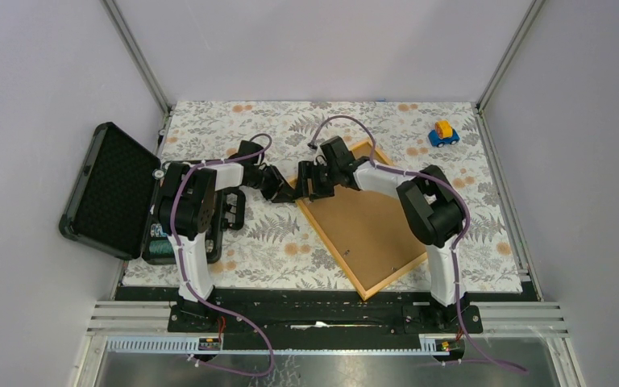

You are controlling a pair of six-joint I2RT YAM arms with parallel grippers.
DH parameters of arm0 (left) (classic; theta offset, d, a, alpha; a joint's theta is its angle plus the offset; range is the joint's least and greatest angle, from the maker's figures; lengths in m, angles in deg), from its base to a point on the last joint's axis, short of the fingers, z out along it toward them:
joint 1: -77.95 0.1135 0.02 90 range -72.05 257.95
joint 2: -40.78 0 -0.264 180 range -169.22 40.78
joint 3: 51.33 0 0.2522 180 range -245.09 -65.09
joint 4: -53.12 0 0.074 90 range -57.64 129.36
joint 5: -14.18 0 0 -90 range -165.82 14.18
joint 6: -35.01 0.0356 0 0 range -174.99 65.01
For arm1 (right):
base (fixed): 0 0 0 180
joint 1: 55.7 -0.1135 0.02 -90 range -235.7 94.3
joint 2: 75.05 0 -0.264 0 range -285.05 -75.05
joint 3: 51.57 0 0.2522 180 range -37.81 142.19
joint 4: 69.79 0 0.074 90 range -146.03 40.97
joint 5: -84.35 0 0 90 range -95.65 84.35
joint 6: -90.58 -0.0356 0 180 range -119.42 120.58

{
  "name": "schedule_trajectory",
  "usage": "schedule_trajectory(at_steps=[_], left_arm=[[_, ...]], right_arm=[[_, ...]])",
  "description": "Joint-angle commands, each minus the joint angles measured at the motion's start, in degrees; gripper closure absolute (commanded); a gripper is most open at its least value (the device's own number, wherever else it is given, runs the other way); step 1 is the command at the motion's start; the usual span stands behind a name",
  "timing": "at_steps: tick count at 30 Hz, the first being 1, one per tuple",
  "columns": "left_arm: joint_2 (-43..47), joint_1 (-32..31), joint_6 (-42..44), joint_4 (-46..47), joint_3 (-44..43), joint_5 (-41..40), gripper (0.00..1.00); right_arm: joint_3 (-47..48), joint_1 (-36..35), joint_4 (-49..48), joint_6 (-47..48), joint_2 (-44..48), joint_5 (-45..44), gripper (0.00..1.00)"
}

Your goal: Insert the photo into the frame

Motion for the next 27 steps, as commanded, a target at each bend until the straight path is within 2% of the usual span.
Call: schedule_trajectory(at_steps=[1, 15, 21, 27], left_arm=[[-3.5, 0.4, 1.1, 1.3, 1.6, -6.6, 1.00], [-3.9, 0.4, 1.4, 1.2, 1.2, -7.3, 1.00], [-3.6, 0.4, 0.9, 2.1, 1.9, -6.9, 1.00], [-3.0, 0.4, 0.4, 3.3, 2.6, -6.1, 1.00]], right_arm=[[-5.0, -0.6, 0.7, -2.5, -0.1, 1.9, 0.26], [-12.1, -2.5, -4.2, -6.5, 3.9, 2.4, 0.26], [-11.3, -4.1, -8.8, -9.3, 2.2, 2.7, 0.27], [-10.5, -4.6, -10.4, -10.7, 2.3, -0.6, 0.25]])
